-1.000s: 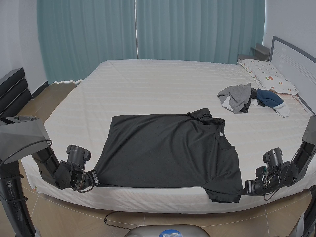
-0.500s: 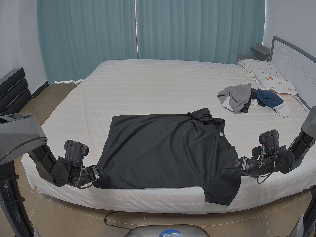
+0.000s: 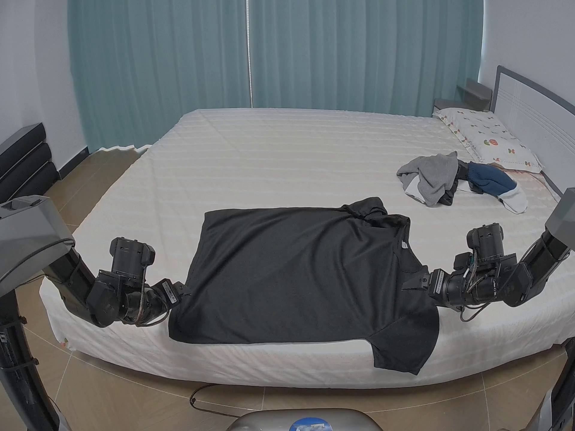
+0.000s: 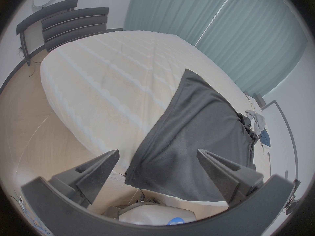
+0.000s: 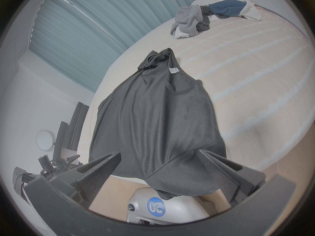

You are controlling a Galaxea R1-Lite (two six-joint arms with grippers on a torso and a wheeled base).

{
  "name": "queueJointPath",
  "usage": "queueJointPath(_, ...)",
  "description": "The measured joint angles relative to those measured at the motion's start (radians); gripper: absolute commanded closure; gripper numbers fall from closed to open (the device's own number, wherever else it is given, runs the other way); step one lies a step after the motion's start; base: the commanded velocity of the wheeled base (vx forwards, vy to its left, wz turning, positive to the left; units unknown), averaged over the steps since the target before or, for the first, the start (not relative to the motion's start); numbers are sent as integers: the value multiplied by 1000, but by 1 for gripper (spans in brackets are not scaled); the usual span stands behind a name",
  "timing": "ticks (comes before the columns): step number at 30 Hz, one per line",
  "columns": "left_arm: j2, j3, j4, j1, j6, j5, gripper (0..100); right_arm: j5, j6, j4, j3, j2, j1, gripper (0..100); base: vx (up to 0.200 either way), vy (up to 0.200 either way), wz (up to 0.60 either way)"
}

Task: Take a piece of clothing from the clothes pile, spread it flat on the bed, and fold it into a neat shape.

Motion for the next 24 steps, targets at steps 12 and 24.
queueJointPath(12,2,-5,-8,-5,0,2,0,5,2,0,5,4,-5,0,0,17,0)
queueJointPath(24,2,-20,-8,-8,-25,0,0,5,0,-1,5,8,-1,0,133,0,0)
